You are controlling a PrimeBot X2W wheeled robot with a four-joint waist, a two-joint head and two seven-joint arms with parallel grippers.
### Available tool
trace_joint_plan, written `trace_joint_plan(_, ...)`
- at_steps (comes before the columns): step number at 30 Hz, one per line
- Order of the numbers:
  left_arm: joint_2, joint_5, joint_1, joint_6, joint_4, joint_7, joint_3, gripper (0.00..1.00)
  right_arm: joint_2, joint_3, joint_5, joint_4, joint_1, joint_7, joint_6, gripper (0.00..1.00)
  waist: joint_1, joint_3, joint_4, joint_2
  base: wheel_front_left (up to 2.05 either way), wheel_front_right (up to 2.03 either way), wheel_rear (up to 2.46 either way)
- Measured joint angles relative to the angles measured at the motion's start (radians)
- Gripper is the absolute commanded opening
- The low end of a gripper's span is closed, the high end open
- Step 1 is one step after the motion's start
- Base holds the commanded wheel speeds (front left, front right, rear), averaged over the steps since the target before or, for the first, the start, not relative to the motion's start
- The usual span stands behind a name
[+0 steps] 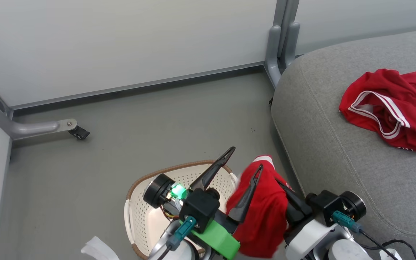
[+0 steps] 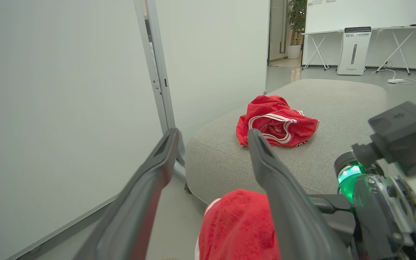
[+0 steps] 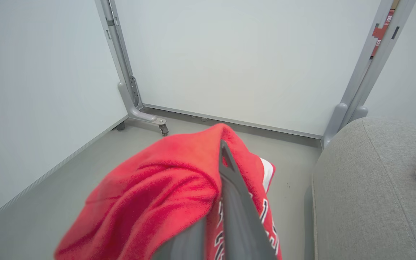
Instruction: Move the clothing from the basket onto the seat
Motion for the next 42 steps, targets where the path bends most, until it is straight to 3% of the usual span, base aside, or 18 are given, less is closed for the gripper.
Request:
trace_joint_plan(24,0.006,-0.012,-0.021,0.022,0.021,-0.010,-0.002,1.00,-0.024,-0.066,-0.012,-0.066,-0.004,0.000,0.000,0.00,0.0000,0.045,-0.026,0.0000,0.00,0.00,0.00)
trace_joint_plan(33,0.026,-0.010,-0.033,0.026,0.035,-0.007,-0.006,1.00,-0.044,-0.153,-0.028,-0.153,0.000,0.000,0.000,0.00,0.0000,0.086,-0.104,0.0000,0.00,0.00,0.00)
trace_joint_plan(42,0.034,-0.001,-0.060,0.013,0.054,0.003,-0.029,1.00,-0.040,-0.235,-0.055,-0.234,0.030,0.000,0.000,0.00,0.0001,0.146,-0.224,0.0000,0.00,0.00,0.00)
